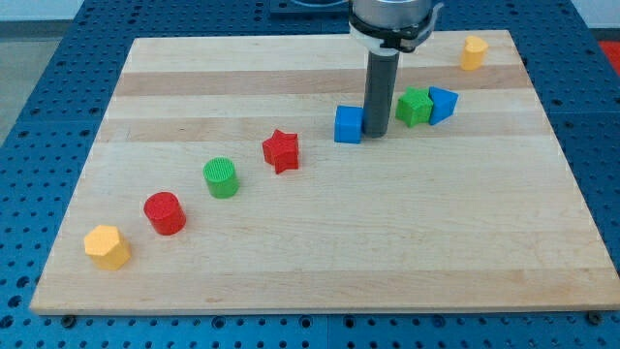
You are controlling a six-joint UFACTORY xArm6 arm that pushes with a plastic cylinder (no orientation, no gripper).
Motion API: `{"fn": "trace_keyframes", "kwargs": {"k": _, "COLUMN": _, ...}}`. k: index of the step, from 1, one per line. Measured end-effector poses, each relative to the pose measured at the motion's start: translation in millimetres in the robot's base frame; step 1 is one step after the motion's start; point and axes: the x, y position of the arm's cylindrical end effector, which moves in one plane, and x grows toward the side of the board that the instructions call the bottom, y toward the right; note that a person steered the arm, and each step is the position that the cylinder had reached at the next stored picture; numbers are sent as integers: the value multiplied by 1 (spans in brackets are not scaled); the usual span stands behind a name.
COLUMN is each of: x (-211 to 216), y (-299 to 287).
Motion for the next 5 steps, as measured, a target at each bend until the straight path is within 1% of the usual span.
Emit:
{"fn": "trace_keyframes", "kwargs": {"k": 3, "x": 0, "y": -5}}
{"fn": "trace_keyframes", "kwargs": {"k": 5, "x": 0, "y": 40}}
